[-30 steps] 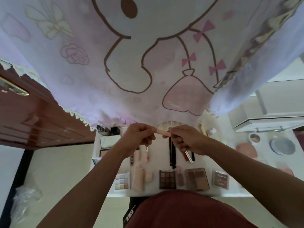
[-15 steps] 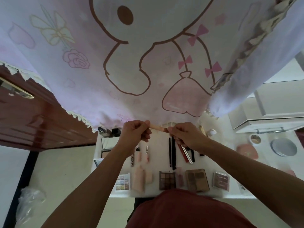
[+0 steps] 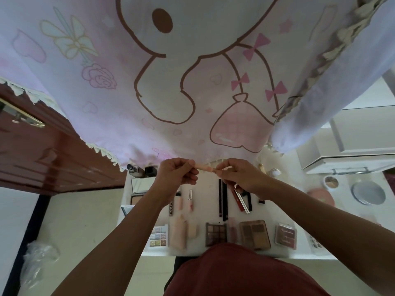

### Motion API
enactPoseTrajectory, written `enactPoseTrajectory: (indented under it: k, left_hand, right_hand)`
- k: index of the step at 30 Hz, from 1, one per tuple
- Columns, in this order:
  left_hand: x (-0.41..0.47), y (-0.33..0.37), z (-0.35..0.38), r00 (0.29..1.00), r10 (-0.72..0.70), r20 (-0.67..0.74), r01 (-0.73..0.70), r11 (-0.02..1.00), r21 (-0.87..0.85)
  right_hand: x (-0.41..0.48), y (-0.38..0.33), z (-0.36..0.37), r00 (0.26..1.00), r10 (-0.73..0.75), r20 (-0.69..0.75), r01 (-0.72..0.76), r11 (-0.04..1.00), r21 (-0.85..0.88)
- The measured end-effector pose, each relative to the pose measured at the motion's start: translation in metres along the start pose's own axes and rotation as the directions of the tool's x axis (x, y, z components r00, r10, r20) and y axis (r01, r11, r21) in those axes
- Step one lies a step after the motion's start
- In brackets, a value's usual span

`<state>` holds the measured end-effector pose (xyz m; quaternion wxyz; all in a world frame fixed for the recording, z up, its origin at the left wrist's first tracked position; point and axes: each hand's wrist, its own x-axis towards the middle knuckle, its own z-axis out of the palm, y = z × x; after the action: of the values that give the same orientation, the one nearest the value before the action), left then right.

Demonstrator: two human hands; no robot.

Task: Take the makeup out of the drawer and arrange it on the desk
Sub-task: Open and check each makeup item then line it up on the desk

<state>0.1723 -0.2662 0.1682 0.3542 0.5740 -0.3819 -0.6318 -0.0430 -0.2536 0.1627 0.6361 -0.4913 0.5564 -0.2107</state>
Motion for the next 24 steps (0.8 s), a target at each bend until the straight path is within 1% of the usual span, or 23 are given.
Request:
enactPoseTrajectory:
  k: [4, 7, 9, 14, 17, 20, 24]
  left_hand:
    - [0.001, 0.0, 0.001, 1.0, -0.009, 0.005, 0.009, 1.0, -0.014]
    - [0.001, 0.0, 0.0, 1.0, -0.015, 0.009, 0.015, 1.0, -0.023]
    - [0.001, -0.001, -0.001, 1.0, -0.022, 0.005, 0.023, 0.999, -0.04]
    - [0.0, -0.003, -0.005, 0.998, -0.056, 0.004, 0.057, 0.992, -0.109]
    - [-0.002, -0.005, -0.006, 0.997, -0.077, 0.007, 0.077, 0.99, -0.12]
    - [-0.004, -0.008, -0.006, 0.995, -0.096, 0.022, 0.098, 0.991, -0.094]
    - [-0.009, -0.01, -0.004, 0.994, -0.088, 0.058, 0.084, 0.995, 0.061]
  right_hand:
    - [0.0, -0.002, -0.002, 0.998, 0.055, 0.031, -0.055, 0.998, 0.012]
    - [0.001, -0.001, -0.004, 0.998, 0.052, 0.03, -0.052, 0.999, -0.002]
    - [0.002, 0.0, -0.005, 0.999, 0.037, 0.027, -0.038, 0.999, 0.019]
    - [0.003, 0.002, -0.007, 0.999, 0.052, -0.006, -0.05, 0.985, 0.163]
    - [0.005, 0.004, -0.008, 0.998, 0.062, -0.026, -0.054, 0.969, 0.242]
    - [0.005, 0.003, -0.01, 0.997, 0.059, -0.048, -0.042, 0.953, 0.301]
    - [0.005, 0.0, -0.01, 0.997, 0.033, -0.072, -0.009, 0.947, 0.322]
